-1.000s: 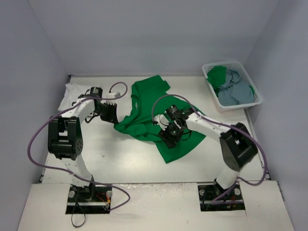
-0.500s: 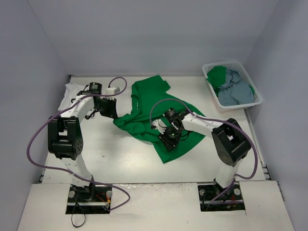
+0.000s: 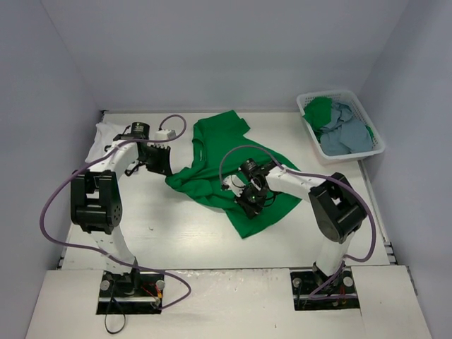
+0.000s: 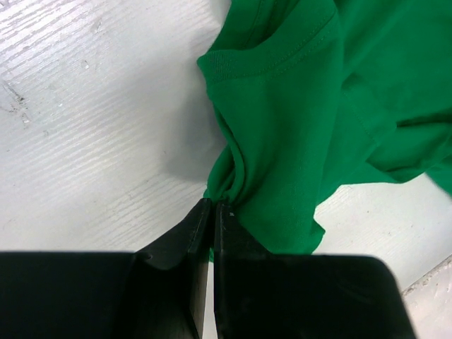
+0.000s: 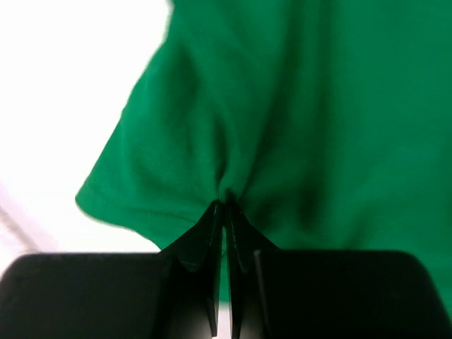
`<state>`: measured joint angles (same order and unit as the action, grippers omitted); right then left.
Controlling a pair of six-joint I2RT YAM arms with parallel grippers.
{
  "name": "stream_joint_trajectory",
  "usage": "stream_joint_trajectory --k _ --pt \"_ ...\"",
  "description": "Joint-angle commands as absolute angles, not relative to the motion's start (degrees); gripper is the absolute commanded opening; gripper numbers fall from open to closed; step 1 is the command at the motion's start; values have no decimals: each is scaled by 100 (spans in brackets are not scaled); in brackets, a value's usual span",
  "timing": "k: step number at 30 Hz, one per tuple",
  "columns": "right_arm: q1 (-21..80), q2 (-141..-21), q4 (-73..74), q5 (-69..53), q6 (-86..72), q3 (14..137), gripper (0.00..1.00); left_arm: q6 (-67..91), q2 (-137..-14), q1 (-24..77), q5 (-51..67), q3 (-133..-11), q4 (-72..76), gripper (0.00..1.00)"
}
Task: Fold and stack the t-shirts
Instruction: Flatten out the crumpled T-shirt at the center of the board.
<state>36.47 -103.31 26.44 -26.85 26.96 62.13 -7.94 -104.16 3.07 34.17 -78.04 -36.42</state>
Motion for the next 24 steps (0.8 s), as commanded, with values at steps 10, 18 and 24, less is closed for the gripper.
stream_joint_trajectory --k 10,18,24 --pt "2049 -9571 2707 825 3805 7444 0 -826 -10468 141 3164 -8402 -3674 50" --pt "1845 -9282 2716 853 3964 7217 0 -729 -10240 254 3716 -8446 -3691 51" --pt "1934 -9220 2707 642 3824 6812 0 -1695 -9677 1422 4245 -8587 -4035 51"
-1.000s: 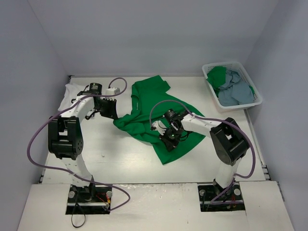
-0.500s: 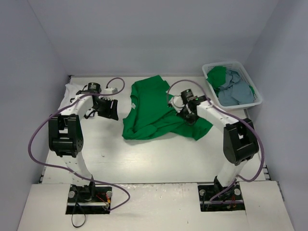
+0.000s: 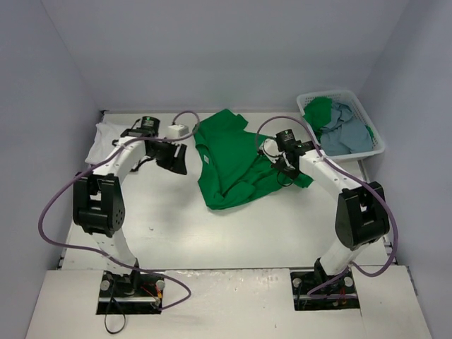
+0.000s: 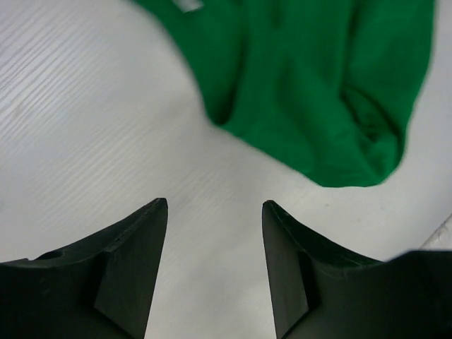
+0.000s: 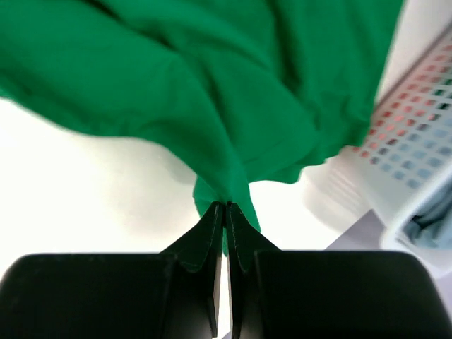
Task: Fold and stack the t-shirts
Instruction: Flatten out the crumpled T-shirt at the center of the board.
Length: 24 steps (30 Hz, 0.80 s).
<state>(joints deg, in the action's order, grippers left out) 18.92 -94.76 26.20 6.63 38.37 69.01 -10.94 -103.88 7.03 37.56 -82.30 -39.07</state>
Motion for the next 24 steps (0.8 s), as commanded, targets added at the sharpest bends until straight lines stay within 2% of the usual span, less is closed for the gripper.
stream_joint_trajectory --k 1,6,13,19,24 --pt "1934 -9228 2707 607 3788 6794 0 -1775 -9572 1624 4123 -8570 -3956 51" --pt "1951 -9334 2716 484 3700 6662 0 -2171 -9737 2740 3867 -8797 -3657 51" --pt "1951 -9299 2707 255 3604 6557 0 -2259 -10379 3462 3420 -9308 -3551 50" --pt "1934 -9106 2707 229 3647 6329 0 -2426 -10845 3577 2839 -9220 -3270 51" --pt "1881 -8947 2707 220 3683 6267 0 -2303 -11171 3595 3138 -9413 -3568 51"
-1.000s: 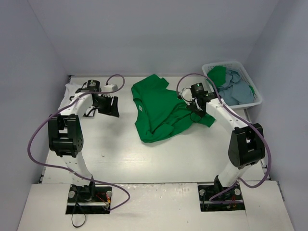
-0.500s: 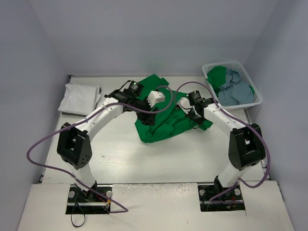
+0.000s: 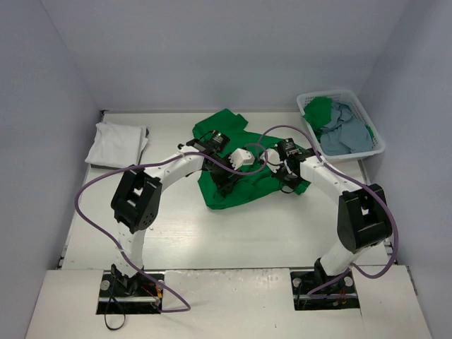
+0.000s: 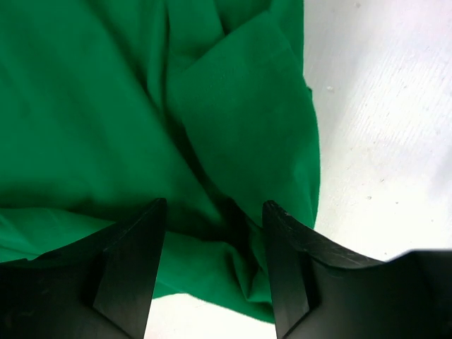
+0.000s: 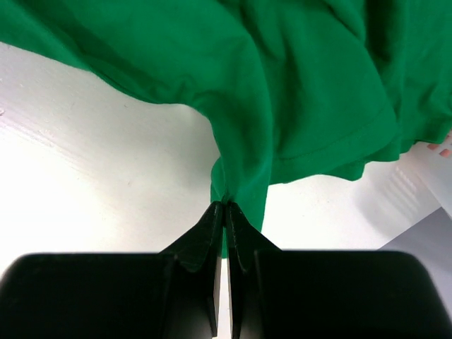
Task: Fold and stack the t-shirts
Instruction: Flatten out the crumpled T-shirt at the center of the board.
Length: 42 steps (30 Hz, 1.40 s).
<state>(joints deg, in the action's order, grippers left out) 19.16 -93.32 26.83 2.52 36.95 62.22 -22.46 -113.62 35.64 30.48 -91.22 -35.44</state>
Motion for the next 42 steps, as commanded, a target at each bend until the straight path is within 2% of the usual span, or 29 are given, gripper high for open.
stream_joint_trajectory --k 1,10,23,27,30,31,32,37,42 --pt "1846 -8947 2698 211 3700 6267 0 -2303 -11180 3603 3129 -9413 -3577 51" --pt "1828 -9070 2663 158 3665 6240 0 -2197 -11162 3612 3331 -9316 -3770 51" --pt "1819 -9193 2637 158 3621 6240 0 -2101 -11162 3612 4289 -9150 -4122 51" --pt "1819 -9185 2637 123 3604 6240 0 -2162 -11232 3612 4157 -9070 -4087 50" --pt "1819 -9176 2637 123 3612 6179 0 -2162 -11276 3612 4052 -9044 -4043 37" --pt "1819 -9176 2628 123 3621 6161 0 -2162 -11276 3621 4017 -9035 -4017 24" --pt "1819 -9150 2637 123 3621 6144 0 -2136 -11285 3612 3938 -9009 -3973 19" --pt "1819 -9079 2619 141 3647 6065 0 -2092 -11259 3612 3648 -9053 -3920 0" --pt "1714 -9026 2619 193 3691 6100 0 -2083 -10917 3507 2842 -9210 -3841 0"
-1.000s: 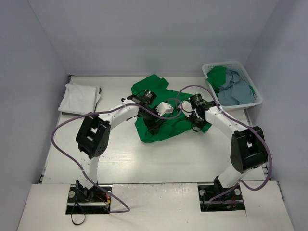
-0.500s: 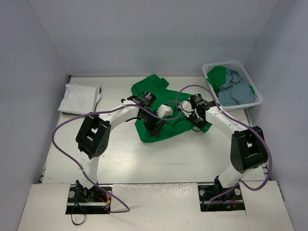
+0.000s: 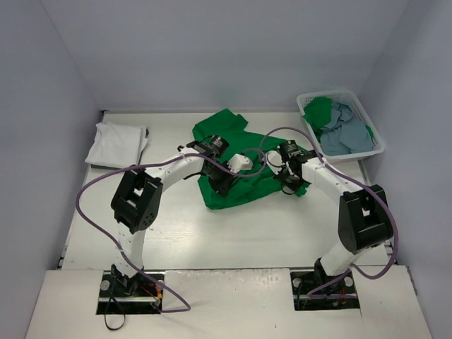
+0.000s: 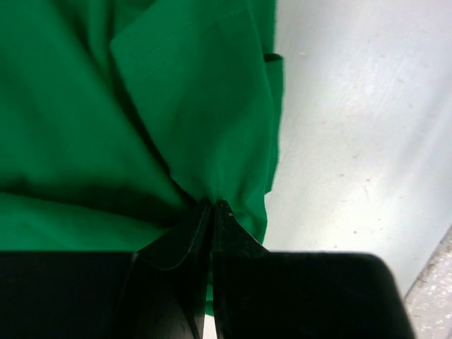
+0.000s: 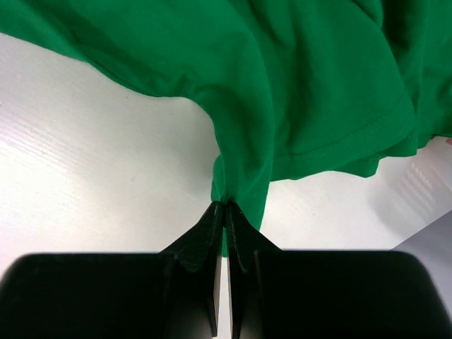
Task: Fold and stack the t-shirts
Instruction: Flatten out the crumpled T-shirt at the center of the board.
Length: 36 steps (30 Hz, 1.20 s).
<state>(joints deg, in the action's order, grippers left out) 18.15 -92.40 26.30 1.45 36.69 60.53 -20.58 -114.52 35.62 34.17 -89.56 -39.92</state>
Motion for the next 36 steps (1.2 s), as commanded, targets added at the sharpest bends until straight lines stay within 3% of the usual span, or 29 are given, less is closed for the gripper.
stream_joint_trajectory --k 1,12,23,31,32,33,36 --pt "1679 -9000 2628 185 3709 6126 0 -2074 -10846 3446 2734 -9246 -3806 0" --pt "871 -8473 2619 -95 3841 6766 0 -1529 -9547 1452 2970 -9817 -3744 0" --pt "659 -7736 2645 -938 3850 7040 0 -986 -7737 774 3602 -9404 -3411 0" --pt "738 -7357 2689 -879 3929 6619 0 -826 -7611 729 4359 -8924 -3595 0" --pt "747 -7339 2681 -905 3929 6444 0 -870 -7664 729 4446 -8747 -3516 3" --pt "747 -7304 2689 -931 3929 6373 0 -870 -7716 738 4447 -8571 -3316 16" --pt "782 -7295 2681 -975 3894 6241 0 -1054 -8128 860 4439 -8122 -3208 33"
